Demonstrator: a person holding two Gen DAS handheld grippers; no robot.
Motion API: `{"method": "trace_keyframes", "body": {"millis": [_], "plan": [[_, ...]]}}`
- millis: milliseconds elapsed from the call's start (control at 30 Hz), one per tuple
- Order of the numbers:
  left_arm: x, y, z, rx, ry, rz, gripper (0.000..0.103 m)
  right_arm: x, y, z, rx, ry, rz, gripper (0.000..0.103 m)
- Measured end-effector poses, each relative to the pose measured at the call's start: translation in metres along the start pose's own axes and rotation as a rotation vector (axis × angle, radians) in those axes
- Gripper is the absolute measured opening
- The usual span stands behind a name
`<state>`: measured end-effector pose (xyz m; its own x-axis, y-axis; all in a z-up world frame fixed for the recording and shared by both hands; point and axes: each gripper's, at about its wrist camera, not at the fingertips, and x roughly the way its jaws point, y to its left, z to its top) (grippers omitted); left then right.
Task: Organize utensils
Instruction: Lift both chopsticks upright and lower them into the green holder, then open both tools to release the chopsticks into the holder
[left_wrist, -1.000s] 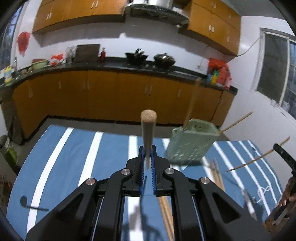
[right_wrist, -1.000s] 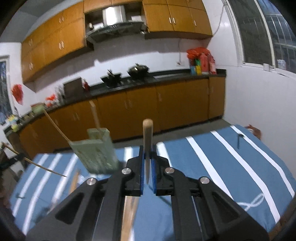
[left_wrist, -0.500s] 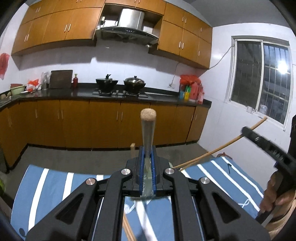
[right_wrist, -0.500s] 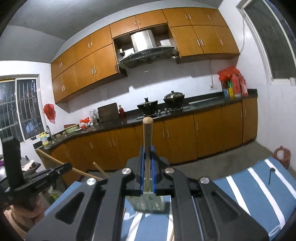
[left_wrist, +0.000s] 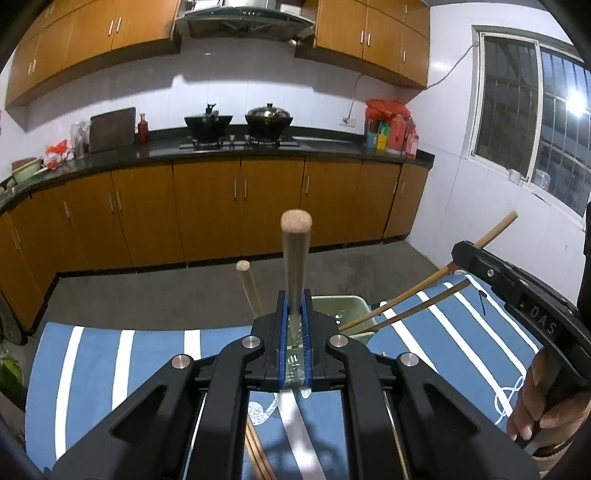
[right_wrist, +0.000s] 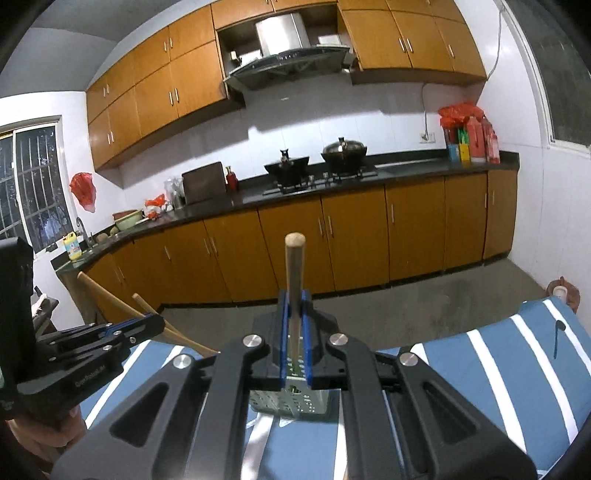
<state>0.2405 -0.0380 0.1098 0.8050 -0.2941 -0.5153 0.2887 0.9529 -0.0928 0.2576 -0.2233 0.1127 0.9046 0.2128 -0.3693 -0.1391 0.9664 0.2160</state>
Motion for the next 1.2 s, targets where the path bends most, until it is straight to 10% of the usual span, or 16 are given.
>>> {"method": "trace_keyframes", "body": {"millis": [867,1200], "plan": [[-0.054,0.014,-0.002,-0.089,-0.122,-0.008,0.008,-0.075,-0.033,-0.027,0.071,-0.087,-0.089,0.017],[-0.068,0.029,-0.050,-0.107,-0.084,0.030,0.008,-0.041,-0.066,-0.124,0.144,0.186,-0.137,0.018]]}}
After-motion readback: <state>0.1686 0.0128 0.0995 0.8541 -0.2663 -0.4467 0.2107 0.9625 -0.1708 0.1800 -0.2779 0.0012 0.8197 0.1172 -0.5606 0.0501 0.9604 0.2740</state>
